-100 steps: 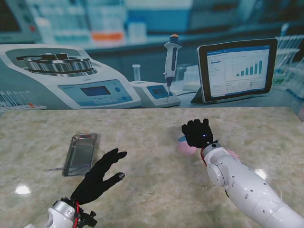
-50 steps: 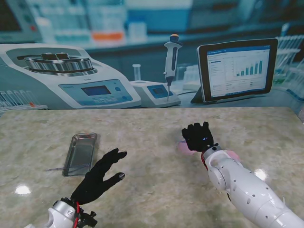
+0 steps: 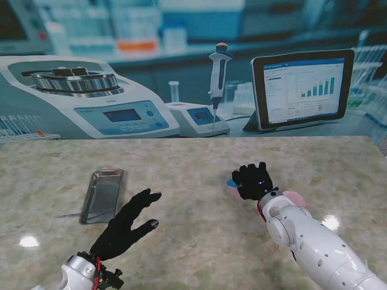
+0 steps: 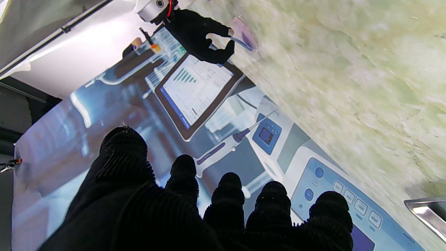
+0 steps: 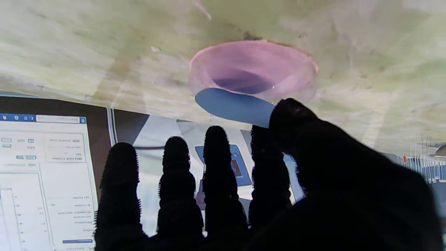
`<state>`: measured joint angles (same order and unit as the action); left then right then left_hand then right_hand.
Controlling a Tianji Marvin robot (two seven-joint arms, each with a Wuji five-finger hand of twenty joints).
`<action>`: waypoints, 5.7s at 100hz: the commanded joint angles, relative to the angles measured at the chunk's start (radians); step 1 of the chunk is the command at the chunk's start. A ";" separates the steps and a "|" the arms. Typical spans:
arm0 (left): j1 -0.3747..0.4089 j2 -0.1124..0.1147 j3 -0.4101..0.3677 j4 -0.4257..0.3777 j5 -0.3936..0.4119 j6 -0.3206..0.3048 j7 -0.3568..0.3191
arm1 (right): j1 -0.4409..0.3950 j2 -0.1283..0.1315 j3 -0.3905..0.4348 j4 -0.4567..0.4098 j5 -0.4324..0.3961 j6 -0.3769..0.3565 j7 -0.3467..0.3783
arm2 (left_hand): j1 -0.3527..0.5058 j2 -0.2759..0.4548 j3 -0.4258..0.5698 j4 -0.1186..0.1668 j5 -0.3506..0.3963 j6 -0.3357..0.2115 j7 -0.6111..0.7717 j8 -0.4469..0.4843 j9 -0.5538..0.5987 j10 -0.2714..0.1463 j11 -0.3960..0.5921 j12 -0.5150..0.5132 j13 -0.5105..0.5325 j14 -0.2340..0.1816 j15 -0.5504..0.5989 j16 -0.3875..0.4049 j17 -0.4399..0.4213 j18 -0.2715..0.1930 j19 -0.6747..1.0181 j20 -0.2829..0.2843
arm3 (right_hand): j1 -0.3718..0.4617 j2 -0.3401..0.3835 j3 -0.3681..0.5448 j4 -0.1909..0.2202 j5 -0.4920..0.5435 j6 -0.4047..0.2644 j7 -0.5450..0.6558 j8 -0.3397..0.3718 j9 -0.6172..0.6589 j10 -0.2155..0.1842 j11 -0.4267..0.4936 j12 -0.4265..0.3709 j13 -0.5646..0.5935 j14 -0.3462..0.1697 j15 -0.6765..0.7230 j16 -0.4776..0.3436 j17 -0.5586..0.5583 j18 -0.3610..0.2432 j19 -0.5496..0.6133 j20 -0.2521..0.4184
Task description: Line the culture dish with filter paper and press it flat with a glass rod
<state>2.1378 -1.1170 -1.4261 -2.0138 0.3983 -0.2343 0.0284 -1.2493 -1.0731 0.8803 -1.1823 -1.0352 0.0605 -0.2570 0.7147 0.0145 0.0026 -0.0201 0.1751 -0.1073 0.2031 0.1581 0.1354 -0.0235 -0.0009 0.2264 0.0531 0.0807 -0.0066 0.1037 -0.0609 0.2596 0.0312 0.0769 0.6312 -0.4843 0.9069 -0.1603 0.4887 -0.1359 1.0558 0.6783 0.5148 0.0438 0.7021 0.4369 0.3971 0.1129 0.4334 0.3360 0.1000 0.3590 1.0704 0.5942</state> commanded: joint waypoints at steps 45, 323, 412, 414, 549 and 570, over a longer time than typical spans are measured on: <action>0.007 0.000 0.002 -0.003 -0.001 -0.004 -0.001 | -0.040 0.019 0.033 -0.069 -0.025 0.006 0.118 | 0.005 0.024 -0.016 0.013 -0.002 -0.024 0.018 0.004 -0.020 -0.007 0.004 0.012 -0.029 -0.032 -0.010 -0.002 -0.002 -0.030 -0.045 0.004 | -0.156 0.030 0.010 0.079 -0.039 0.078 -0.316 0.031 -0.120 0.010 -0.033 -0.004 -0.106 0.011 -0.009 0.002 -0.060 0.016 -0.030 0.012; -0.131 -0.014 -0.073 0.057 0.053 0.095 0.038 | -0.538 -0.070 0.207 -0.580 0.551 -0.147 0.085 | 0.026 0.004 -0.012 0.012 -0.018 0.043 0.114 0.052 0.000 0.026 0.073 0.127 -0.020 -0.003 0.059 0.281 -0.021 -0.019 0.052 0.287 | -0.249 0.351 -0.501 0.155 -0.352 -0.020 -1.073 -0.135 -0.341 -0.072 -0.539 -0.278 -0.307 -0.063 -0.359 -0.165 -0.243 -0.047 -0.427 -0.247; -0.185 0.043 -0.301 0.198 0.446 0.186 -0.157 | -0.573 -0.070 0.233 -0.619 0.559 -0.148 0.084 | 0.067 -0.051 0.001 0.006 0.087 0.077 0.190 0.094 0.064 0.069 0.234 0.150 0.062 0.027 0.087 0.354 -0.008 -0.003 0.122 0.472 | -0.237 0.347 -0.503 0.157 -0.358 -0.002 -1.050 -0.065 -0.338 -0.070 -0.512 -0.265 -0.304 -0.066 -0.345 -0.153 -0.239 -0.053 -0.406 -0.218; -0.187 0.044 -0.302 0.203 0.455 0.189 -0.159 | -0.573 -0.070 0.234 -0.619 0.559 -0.148 0.083 | 0.068 -0.052 0.002 0.006 0.095 0.081 0.194 0.095 0.071 0.069 0.241 0.150 0.069 0.029 0.089 0.355 -0.003 0.000 0.123 0.474 | -0.236 0.347 -0.503 0.157 -0.359 -0.002 -1.050 -0.063 -0.338 -0.071 -0.512 -0.265 -0.304 -0.067 -0.345 -0.153 -0.238 -0.053 -0.406 -0.217; -0.286 0.086 -0.247 0.366 0.732 0.250 -0.289 | -0.573 -0.070 0.238 -0.619 0.567 -0.149 0.090 | -0.083 -0.253 0.473 -0.059 0.258 0.078 0.361 0.200 0.315 0.084 0.395 0.198 0.237 0.079 0.331 0.422 0.095 0.046 0.508 0.502 | -0.227 0.341 -0.498 0.160 -0.369 0.009 -1.020 0.032 -0.338 -0.063 -0.497 -0.260 -0.301 -0.070 -0.334 -0.151 -0.237 -0.052 -0.382 -0.199; -0.298 0.088 -0.232 0.387 0.736 0.257 -0.290 | -0.573 -0.069 0.237 -0.620 0.568 -0.146 0.092 | -0.007 -0.260 0.484 -0.061 0.272 0.064 0.385 0.214 0.340 0.063 0.411 0.205 0.263 0.076 0.365 0.429 0.111 0.051 0.567 0.504 | -0.227 0.340 -0.497 0.160 -0.369 0.012 -1.012 0.042 -0.337 -0.062 -0.492 -0.257 -0.300 -0.070 -0.331 -0.149 -0.236 -0.052 -0.380 -0.198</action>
<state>1.8405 -1.0304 -1.6615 -1.6331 1.1307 0.0177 -0.2554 -1.8143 -1.1391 1.1196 -1.7956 -0.4714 -0.0902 -0.1683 0.6723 -0.2290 0.4489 -0.0445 0.4296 -0.0285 0.5615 0.3580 0.4402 0.0546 0.3924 0.4117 0.2957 0.1394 0.3363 0.5210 0.0461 0.2811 0.5478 0.5642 0.3996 -0.1639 0.4259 -0.0199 0.1357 -0.1243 0.0360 0.6974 0.1932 0.0194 0.2037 0.1675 0.1161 0.0800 0.1029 0.1801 -0.1234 0.3316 0.6689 0.3790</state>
